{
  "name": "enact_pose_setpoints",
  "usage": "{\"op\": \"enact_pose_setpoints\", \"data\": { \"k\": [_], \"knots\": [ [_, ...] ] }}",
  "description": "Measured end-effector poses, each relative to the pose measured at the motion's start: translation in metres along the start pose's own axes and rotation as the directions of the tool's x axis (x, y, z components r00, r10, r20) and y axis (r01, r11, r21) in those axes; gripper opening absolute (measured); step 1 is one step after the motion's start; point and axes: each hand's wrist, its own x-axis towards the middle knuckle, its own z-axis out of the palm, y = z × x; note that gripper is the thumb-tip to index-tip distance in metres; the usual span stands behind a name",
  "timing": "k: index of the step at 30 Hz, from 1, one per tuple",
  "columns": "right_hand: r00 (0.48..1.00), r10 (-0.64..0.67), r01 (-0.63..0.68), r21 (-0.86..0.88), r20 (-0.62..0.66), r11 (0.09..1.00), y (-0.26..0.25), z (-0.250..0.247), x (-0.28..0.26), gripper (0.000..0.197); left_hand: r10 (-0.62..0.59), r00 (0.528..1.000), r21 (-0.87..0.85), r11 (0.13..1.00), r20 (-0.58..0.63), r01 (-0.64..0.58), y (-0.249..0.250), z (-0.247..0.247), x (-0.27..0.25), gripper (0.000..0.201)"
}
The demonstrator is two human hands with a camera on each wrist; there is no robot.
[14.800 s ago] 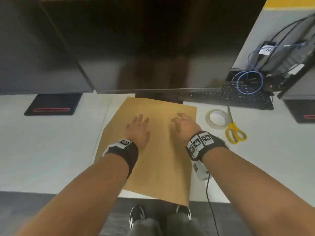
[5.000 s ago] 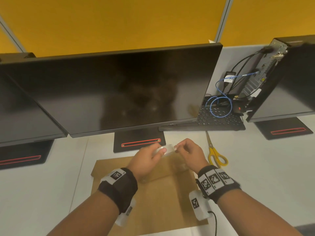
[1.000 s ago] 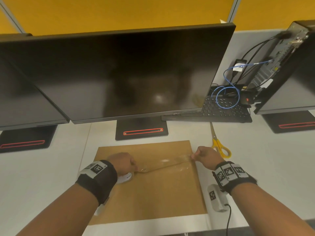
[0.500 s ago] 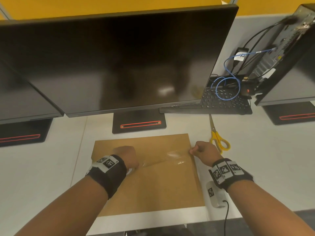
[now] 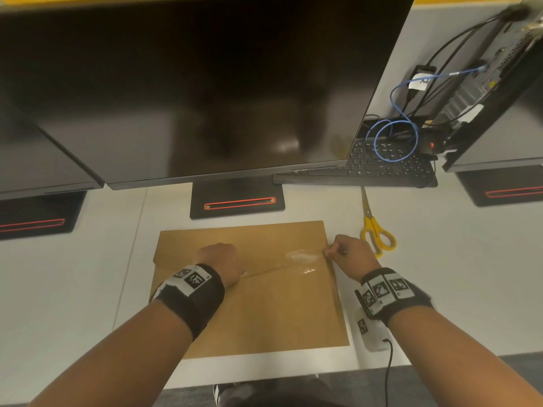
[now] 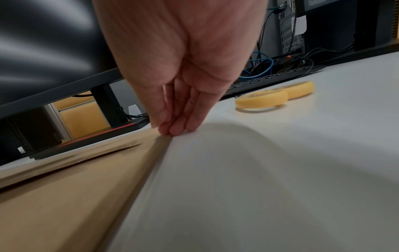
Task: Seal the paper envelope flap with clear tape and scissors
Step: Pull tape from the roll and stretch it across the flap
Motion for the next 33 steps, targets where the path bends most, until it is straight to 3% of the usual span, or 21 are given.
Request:
{"op": "enact_pose_setpoints", "data": {
  "k": [19, 27, 30, 33],
  "knots": [
    [0.998, -0.053, 0.053, -0.050, -0.016, 0.997, 0.002, 0.007, 0.002, 0.030, 0.032, 0.999, 0.112, 0.993, -0.028, -0.029, 0.013, 0.004, 0.000, 0.019],
    [0.996, -0.083, 0.080, -0.135, -0.022, 0.988, -0.002, 0.015, 0.003, 0.019, 0.039, 0.999, 0.116, 0.993, -0.029, -0.035, 0.014, 0.007, 0.002, 0.019],
    [0.998, -0.024, 0.016, -0.128, -0.062, 0.992, -0.004, 0.012, 0.007, 0.007, 0.027, 1.000, 0.108, 0.994, -0.016, -0.025, 0.013, 0.008, 0.002, 0.019],
    [0.996, 0.085, -0.090, -0.153, -0.041, 0.984, -0.005, 0.005, 0.011, 0.020, 0.033, 0.999, 0.103, 0.994, -0.017, -0.031, 0.014, 0.007, 0.003, 0.019]
  ]
}}
